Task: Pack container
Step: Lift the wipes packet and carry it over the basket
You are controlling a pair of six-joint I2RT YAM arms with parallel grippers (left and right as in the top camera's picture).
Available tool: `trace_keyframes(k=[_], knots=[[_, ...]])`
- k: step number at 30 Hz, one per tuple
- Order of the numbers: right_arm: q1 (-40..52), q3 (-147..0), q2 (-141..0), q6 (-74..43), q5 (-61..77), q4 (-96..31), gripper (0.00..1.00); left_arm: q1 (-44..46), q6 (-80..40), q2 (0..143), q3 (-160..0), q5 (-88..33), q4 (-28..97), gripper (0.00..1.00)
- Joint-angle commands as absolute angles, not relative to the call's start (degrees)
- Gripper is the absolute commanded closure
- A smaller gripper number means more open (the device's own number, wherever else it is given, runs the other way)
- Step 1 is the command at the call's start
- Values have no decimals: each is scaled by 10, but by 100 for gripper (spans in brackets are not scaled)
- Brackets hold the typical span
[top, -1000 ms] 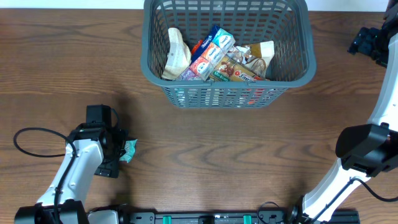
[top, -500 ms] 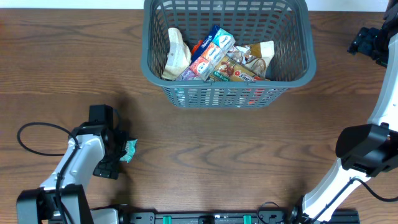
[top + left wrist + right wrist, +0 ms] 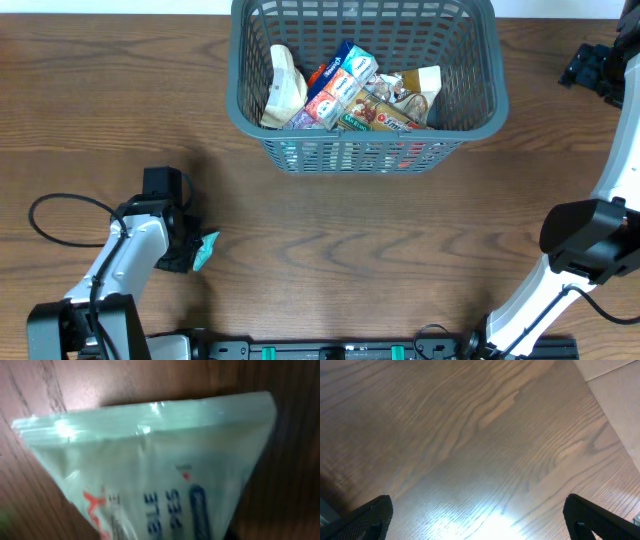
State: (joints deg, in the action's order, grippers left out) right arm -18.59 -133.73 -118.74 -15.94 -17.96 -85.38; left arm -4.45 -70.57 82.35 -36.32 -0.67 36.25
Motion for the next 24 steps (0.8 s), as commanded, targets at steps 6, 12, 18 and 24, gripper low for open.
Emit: trace_keyframes(k=[6,12,18,24], knots=[[-191,-1337,-1192,-167,-186,-853,1,-47,-697,826,-384,-20,368,94],[-191,-1337,-1192,-167,-186,-853,1,-47,-634,791,-536,-55,412,95],[-191,-1337,-1192,-167,-186,-853,1,-41,-576,780,-791,-51,430,94],[-191,-1337,-1192,-167,-186,-853,1,4,-548,802,-973,-52,395,94]])
